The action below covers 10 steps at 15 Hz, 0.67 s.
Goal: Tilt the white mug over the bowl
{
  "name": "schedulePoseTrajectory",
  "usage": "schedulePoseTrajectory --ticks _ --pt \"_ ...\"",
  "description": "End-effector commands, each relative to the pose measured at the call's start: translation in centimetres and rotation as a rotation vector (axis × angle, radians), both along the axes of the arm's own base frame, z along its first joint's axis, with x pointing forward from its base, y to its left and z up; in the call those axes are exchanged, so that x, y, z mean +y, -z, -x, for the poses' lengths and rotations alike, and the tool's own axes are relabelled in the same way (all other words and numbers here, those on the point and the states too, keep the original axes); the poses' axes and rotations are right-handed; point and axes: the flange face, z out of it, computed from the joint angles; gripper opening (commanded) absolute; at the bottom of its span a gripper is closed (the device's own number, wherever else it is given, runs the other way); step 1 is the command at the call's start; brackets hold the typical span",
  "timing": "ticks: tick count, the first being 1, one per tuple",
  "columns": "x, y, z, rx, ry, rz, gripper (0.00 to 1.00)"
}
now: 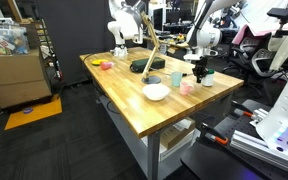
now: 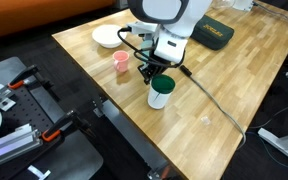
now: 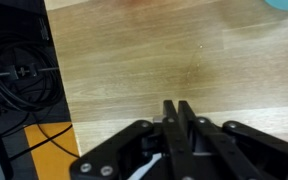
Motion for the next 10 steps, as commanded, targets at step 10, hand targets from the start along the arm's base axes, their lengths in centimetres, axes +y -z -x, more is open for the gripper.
schedulePoseTrajectory --ticks 10 --pt "2.7 -6.6 1.7 -0.142 -0.052 0.017 0.02"
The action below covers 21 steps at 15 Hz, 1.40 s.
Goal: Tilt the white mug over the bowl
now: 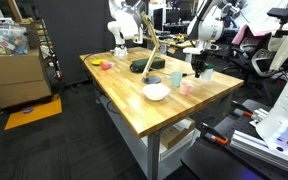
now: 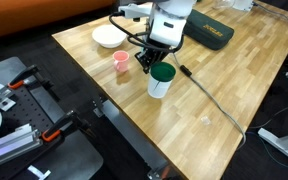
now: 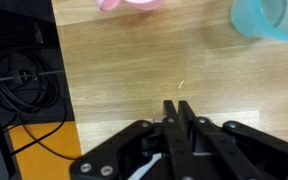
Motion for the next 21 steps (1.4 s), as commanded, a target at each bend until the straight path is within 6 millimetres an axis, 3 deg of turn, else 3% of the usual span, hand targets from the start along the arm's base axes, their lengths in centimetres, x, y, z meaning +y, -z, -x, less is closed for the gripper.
schedulePoseTrajectory --ticks 1,8,15,16,21 --pt "1.3 -3.2 1.8 -0.078 -0.036 0.013 0.02" --pt "4.2 -7.1 4.5 -0.064 -0.284 0.009 0.02" --pt "5.2 -7.7 8.1 0.023 -0.608 0.007 0.02" --pt "5.3 -7.0 6.8 0.023 -0.539 0.012 0.09" --pt "5.2 -7.4 7.7 0.019 -0.585 0.009 0.09"
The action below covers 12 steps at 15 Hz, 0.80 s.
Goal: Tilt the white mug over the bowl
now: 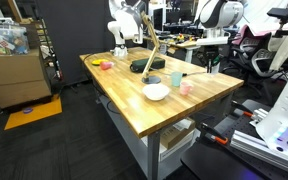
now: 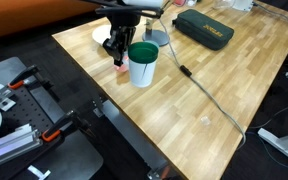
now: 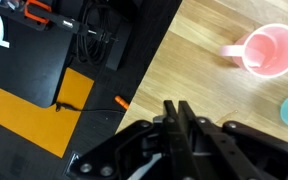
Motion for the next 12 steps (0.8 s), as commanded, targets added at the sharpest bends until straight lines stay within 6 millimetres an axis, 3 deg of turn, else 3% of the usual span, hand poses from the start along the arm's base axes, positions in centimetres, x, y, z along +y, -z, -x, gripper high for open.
schedulePoseTrajectory --ticks 1,4,5,7,12 --pt "0.0 0.0 0.0 0.001 0.0 0.0 0.09" --pt "0.0 0.0 0.0 0.001 -0.001 0.0 0.09" --pt "0.0 0.0 0.0 0.001 -0.001 0.0 0.02" --pt "1.1 0.0 -1.0 0.021 -0.075 0.007 0.02" --pt "9.1 0.3 -4.2 0.073 -0.358 -0.007 0.02"
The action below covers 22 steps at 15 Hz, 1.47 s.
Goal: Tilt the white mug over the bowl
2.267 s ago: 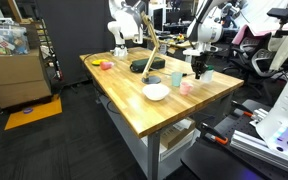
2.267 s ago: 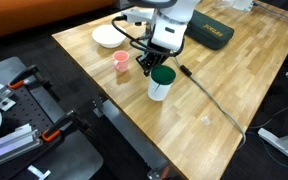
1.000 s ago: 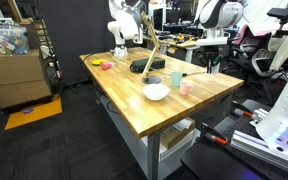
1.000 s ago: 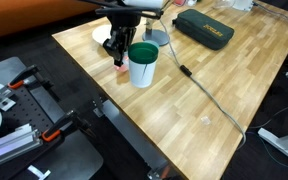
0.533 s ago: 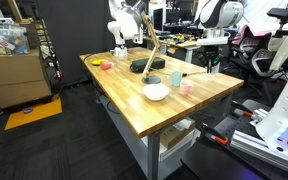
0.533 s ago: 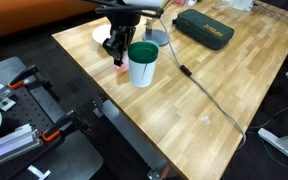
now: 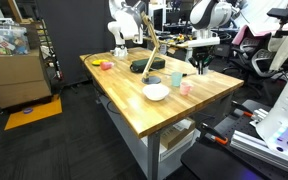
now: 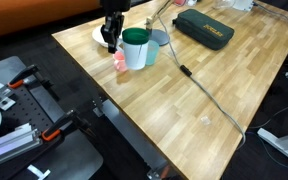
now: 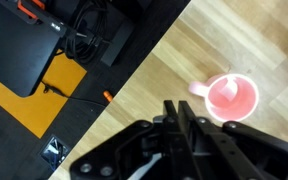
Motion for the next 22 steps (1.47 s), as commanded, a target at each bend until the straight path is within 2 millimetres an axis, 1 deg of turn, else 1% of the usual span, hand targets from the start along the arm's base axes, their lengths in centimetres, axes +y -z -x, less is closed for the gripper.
schedulePoseTrajectory --ticks 1,2,4,7,8,10,15,16,18,22 --pt "4.2 0.4 -1.7 0.061 -0.191 -0.008 0.02" --pt "5.4 0.6 -1.9 0.075 -0.244 -0.009 0.02" --pt "6.9 0.7 -2.3 0.105 -0.353 -0.004 0.02" --pt "7.8 0.3 -2.8 0.128 -0.501 0.012 0.02" --pt "7.7 0.7 -2.2 0.098 -0.42 0.005 0.09" --pt "7.8 0.4 -2.5 0.104 -0.463 0.007 0.09" --pt "7.8 0.5 -2.5 0.109 -0.474 0.006 0.09" --pt "7.8 0.5 -2.5 0.109 -0.475 0.006 0.02" --pt "9.2 0.1 -2.5 0.113 -0.549 -0.011 0.02" --pt "13.3 -0.3 -2.1 0.141 -0.779 -0.041 0.02"
